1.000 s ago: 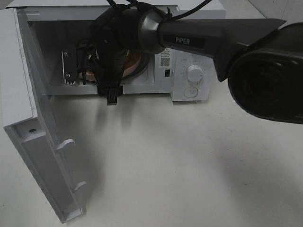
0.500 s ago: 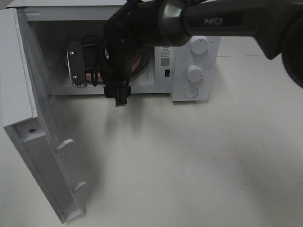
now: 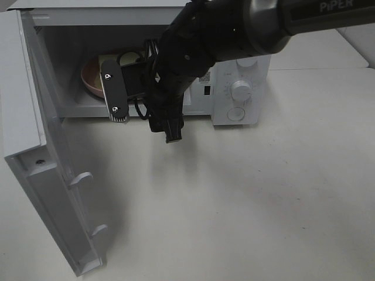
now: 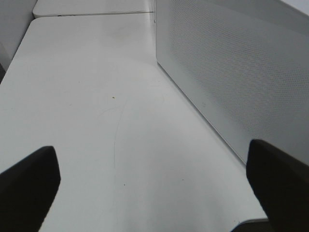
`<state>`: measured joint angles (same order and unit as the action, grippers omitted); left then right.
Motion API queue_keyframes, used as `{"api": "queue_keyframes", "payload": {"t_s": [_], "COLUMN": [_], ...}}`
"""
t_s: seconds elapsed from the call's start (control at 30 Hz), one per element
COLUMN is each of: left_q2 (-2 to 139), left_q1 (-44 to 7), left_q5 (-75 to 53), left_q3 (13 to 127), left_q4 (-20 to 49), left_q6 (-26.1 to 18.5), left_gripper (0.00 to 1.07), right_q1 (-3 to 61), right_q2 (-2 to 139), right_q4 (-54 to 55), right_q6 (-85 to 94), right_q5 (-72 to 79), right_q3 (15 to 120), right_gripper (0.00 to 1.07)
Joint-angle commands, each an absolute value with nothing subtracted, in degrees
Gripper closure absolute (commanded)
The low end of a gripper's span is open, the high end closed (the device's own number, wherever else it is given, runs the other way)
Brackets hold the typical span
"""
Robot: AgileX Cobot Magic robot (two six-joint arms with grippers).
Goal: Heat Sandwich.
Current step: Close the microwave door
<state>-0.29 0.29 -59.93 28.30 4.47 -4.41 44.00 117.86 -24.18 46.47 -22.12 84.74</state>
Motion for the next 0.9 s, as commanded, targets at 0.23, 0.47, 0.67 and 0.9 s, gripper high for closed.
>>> {"api": "queue_keyframes", "payload": {"t_s": [0.23, 0.47, 0.67, 0.9], "left_q2": [-1.1, -1.1, -1.1, -1.1], "left_q1": [0.3, 0.3, 0.3, 0.3], "left_q5": [-59.5, -59.5, -59.5, -59.5], "left_q3": [28.2, 28.2, 28.2, 28.2], "left_q4": [4.5, 4.5, 4.5, 4.5], "left_q6": [-4.2, -4.2, -4.2, -4.2], "left_gripper": [0.09, 0.09, 0.09, 0.09], "right_q1": [44.0, 44.1, 44.1, 44.1], "right_q2": [111.3, 105.6, 101.4, 94.7], "right_q4": [-24.8, -24.6, -24.6, -24.2], "right_q6": [46.0, 45.3, 42.9, 40.2], "right_q5": [-19.2, -17.8, -17.2, -17.2], "right_q3": [76.6, 68.1, 63.4, 57.0], "right_gripper": [0.31, 0.31, 0.31, 0.31]}}
